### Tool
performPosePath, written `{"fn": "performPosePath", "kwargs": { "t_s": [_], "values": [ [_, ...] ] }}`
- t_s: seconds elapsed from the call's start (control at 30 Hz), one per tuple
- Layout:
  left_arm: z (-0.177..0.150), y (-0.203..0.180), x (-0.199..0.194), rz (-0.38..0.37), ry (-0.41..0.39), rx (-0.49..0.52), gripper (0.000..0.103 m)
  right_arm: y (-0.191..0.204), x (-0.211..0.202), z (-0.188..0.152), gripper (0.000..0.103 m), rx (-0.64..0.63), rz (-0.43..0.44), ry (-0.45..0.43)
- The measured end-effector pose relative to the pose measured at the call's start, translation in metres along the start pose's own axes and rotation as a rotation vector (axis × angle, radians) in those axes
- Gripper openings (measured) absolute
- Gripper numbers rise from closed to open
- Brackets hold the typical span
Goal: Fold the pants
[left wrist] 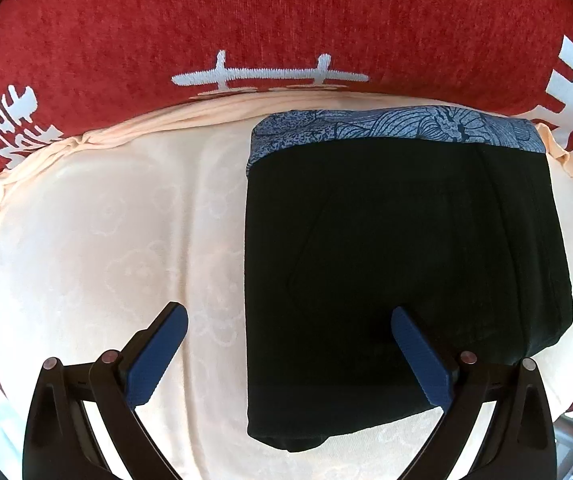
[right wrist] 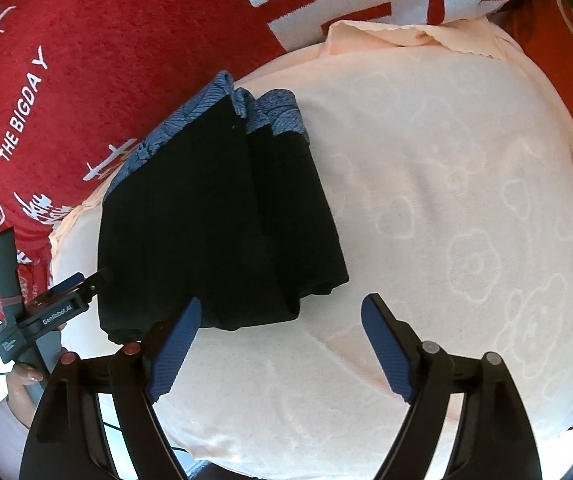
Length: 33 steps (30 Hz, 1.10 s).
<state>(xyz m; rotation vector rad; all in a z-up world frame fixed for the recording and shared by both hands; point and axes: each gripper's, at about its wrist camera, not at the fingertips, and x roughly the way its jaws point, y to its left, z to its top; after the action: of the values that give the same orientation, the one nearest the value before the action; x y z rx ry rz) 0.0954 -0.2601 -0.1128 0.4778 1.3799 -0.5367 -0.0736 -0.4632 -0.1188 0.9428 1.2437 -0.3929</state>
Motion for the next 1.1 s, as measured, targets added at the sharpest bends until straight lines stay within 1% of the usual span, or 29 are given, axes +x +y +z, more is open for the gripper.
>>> {"fn": "performPosePath", "kwargs": {
  "t_s": [0.13,0.5,0.73,1.0,1.1],
  "values": [
    [0.003,0.001,0.002,-0.010,0.004,-0.003,0.102,-0.001,0.003,0.003,0.085,0.003,0.002,0.013],
    [0.012,0.005,0.011,-0.081,0.032,-0.026,0.102,0.001,0.014,0.012,0.085,-0.014,0.010,0.051],
    [0.017,0.005,0.019,-0.109,0.047,-0.028,0.102,-0.001,0.017,0.014,0.085,-0.016,0.012,0.058],
    [0.025,0.016,0.026,-0.162,0.064,-0.033,0.102,-0.007,0.024,0.020,0.085,-0.005,0.025,0.075],
    [0.030,0.024,0.029,-0.208,0.073,-0.041,0.102,-0.008,0.026,0.023,0.085,-0.017,0.030,0.079]
  ]
}}
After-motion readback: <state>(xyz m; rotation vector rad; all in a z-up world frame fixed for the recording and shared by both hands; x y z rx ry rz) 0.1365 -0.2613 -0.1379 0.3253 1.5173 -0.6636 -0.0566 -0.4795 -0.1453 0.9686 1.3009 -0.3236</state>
